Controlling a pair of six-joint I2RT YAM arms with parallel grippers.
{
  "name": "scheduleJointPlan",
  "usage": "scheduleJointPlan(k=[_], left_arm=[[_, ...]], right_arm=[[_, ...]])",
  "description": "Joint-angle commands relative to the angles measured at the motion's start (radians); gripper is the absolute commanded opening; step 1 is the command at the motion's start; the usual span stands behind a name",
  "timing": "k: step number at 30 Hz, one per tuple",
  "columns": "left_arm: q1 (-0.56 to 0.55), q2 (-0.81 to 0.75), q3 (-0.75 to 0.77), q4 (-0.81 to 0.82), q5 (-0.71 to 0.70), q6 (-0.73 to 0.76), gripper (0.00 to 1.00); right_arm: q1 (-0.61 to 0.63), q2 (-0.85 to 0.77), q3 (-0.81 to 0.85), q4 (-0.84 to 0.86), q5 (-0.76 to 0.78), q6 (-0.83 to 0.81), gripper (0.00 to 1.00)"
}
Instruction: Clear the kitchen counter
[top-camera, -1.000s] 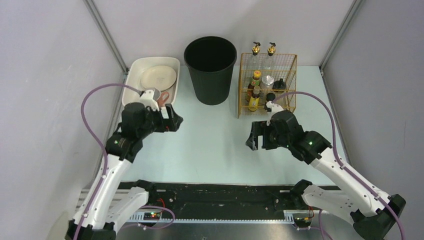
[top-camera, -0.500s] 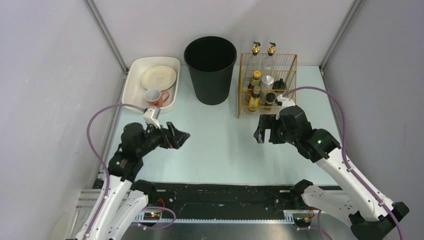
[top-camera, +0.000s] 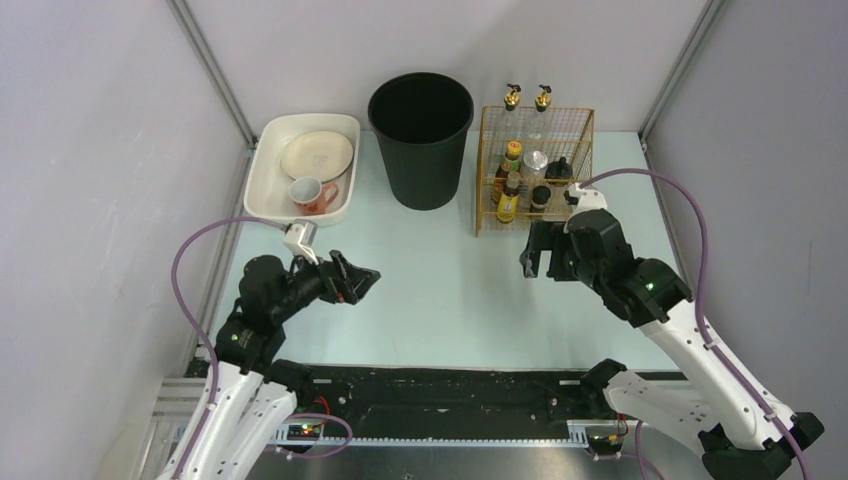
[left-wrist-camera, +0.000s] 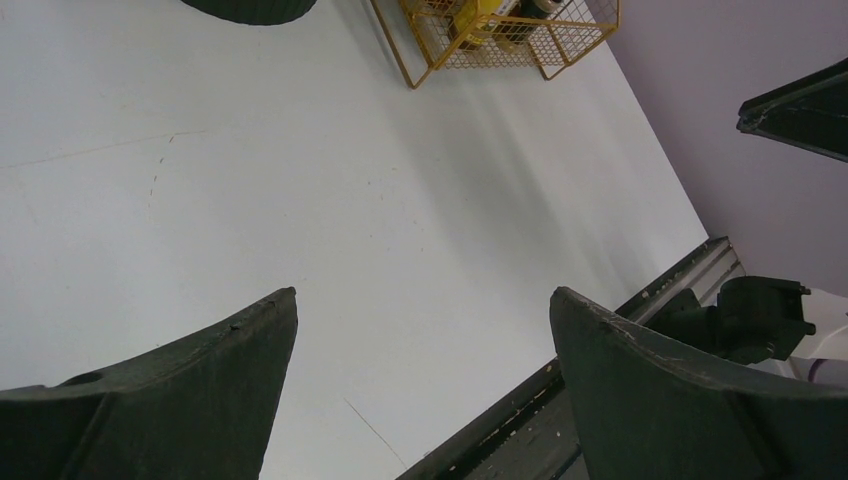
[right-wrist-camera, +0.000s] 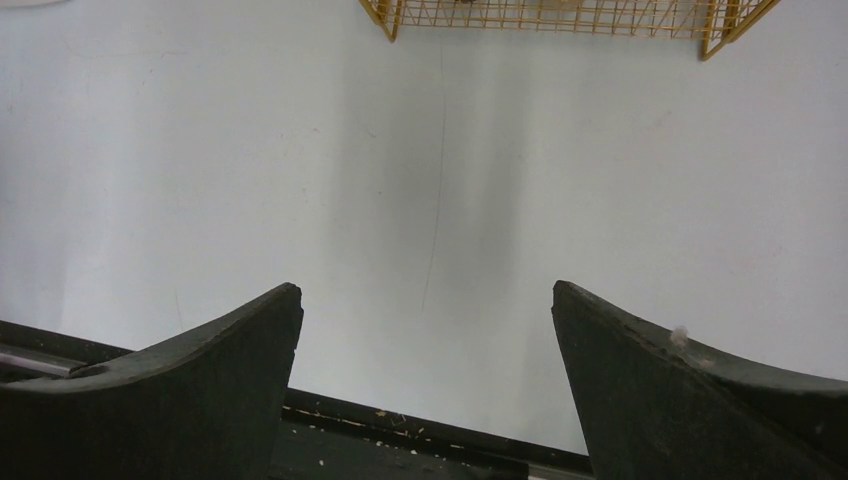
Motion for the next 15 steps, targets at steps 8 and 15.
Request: scheduleJointPlan(k=[8,15], left_arm=[[-0.005,-0.009,0.001,0.027,-0.007,-0.011,1.0],[-0.004,-0.02,-0.003,0.028,-0.017,-0.014,1.0]], right_arm=[[-0.004,-0.054,0.074,-0.063,0.047,-0.058,0.99],[-0.005,-0.047,0.079,-0.074,0.013,-0.055,0.99]])
